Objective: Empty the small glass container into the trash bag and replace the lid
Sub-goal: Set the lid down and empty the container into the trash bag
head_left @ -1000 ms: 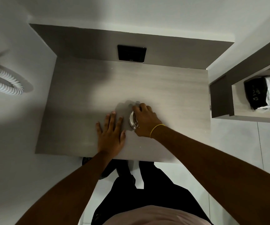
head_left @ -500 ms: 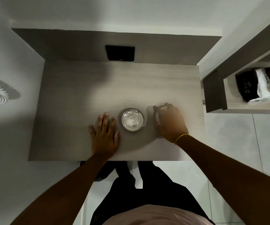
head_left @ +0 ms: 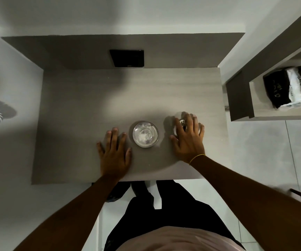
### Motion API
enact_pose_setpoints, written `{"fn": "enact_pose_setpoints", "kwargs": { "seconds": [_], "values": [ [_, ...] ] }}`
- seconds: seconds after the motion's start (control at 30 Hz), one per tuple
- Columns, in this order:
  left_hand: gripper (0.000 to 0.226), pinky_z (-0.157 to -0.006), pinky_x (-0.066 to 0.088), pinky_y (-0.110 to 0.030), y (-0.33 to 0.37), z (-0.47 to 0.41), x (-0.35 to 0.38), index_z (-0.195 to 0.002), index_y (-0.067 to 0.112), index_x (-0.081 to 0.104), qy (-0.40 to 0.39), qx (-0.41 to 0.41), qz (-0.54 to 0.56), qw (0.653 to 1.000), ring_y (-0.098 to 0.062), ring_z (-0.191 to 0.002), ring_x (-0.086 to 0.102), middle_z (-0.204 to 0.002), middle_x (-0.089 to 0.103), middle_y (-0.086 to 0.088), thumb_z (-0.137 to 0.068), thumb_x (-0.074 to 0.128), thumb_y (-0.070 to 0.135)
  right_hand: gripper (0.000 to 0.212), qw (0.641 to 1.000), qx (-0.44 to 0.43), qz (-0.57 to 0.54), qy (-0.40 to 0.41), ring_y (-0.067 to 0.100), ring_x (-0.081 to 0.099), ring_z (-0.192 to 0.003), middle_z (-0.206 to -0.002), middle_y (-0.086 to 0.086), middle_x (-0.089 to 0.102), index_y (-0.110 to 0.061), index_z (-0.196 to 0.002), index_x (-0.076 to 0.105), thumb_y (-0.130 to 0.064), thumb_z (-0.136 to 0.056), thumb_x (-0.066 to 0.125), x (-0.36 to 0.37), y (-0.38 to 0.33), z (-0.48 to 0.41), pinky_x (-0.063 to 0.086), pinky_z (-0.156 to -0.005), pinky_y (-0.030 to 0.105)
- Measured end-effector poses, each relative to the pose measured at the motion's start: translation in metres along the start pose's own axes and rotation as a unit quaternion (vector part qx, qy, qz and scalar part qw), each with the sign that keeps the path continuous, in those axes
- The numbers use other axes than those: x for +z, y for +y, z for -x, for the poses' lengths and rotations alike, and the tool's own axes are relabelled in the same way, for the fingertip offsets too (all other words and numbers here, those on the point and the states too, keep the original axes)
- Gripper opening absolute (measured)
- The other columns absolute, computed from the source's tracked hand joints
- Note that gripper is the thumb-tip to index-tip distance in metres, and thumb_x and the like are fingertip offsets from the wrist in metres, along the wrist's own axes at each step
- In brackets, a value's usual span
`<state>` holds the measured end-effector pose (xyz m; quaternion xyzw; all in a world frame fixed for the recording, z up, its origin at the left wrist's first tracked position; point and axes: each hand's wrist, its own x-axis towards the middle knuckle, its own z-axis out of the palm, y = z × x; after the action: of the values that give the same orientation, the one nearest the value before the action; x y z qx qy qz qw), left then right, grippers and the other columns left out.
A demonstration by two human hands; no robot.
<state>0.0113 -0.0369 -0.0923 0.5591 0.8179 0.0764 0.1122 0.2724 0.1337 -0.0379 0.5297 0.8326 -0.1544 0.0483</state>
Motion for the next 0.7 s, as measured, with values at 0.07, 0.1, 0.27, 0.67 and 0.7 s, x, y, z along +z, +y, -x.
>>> {"fn": "enact_pose_setpoints", "kwargs": {
  "seconds": [0.07, 0.1, 0.27, 0.67, 0.7],
  "values": [
    [0.068, -0.126, 0.012, -0.074, 0.0, 0.0, 0.0, -0.166, 0.025, 0.031, -0.001, -0.003, 0.001, 1.0, -0.03, -0.167, 0.007, -0.18, 0.017, -0.01, -0.105, 0.036, 0.052, 0.063, 0.999, -0.018, -0.032, 0.032, 0.043, 0.031, -0.153, -0.167, 0.015, 0.033, -0.026, -0.155, 0.042, -0.053, -0.098, 0.05, -0.007, -0.016, -0.005, 0.03, -0.118, 0.065],
    [0.068, -0.126, 0.012, -0.075, 0.0, 0.001, 0.0, -0.166, 0.025, 0.031, 0.0, -0.004, 0.001, 1.0, -0.03, -0.167, 0.007, -0.18, 0.017, -0.01, -0.105, 0.037, 0.052, 0.057, 0.997, -0.041, -0.051, 0.046, 0.041, 0.04, -0.147, -0.162, 0.013, 0.04, -0.024, -0.148, 0.048, -0.049, -0.097, 0.053, -0.01, -0.026, -0.009, 0.036, -0.112, 0.062],
    [0.069, -0.127, 0.013, -0.075, -0.001, 0.001, 0.004, -0.169, 0.028, 0.023, 0.0, 0.001, -0.018, 1.0, -0.031, -0.167, 0.008, -0.181, 0.014, -0.011, -0.106, 0.035, 0.052, 0.046, 0.979, -0.094, -0.181, -0.027, 0.041, 0.063, -0.112, -0.133, 0.016, 0.054, -0.01, -0.137, 0.057, -0.027, -0.095, 0.065, -0.017, -0.071, -0.04, 0.056, -0.091, 0.05],
    [0.065, -0.127, 0.014, -0.073, 0.001, 0.002, -0.002, -0.165, 0.022, 0.037, -0.014, -0.005, 0.012, 1.0, -0.033, -0.165, 0.019, -0.178, 0.023, -0.013, -0.107, 0.035, 0.049, 0.025, 0.969, -0.079, -0.191, -0.133, 0.039, 0.067, -0.102, -0.111, 0.017, 0.067, -0.009, -0.106, 0.078, 0.0, -0.085, 0.067, -0.017, -0.097, -0.072, 0.055, -0.089, 0.04],
    [0.063, -0.127, 0.017, -0.073, 0.002, 0.003, -0.004, -0.164, 0.019, 0.04, -0.019, -0.002, 0.022, 1.0, -0.033, -0.165, 0.021, -0.177, 0.026, -0.013, -0.107, 0.033, 0.047, 0.026, 0.967, -0.077, -0.204, -0.133, 0.037, 0.067, -0.101, -0.111, 0.016, 0.067, -0.009, -0.104, 0.078, 0.002, -0.085, 0.066, -0.02, -0.099, -0.07, 0.056, -0.09, 0.041]
  ]
}}
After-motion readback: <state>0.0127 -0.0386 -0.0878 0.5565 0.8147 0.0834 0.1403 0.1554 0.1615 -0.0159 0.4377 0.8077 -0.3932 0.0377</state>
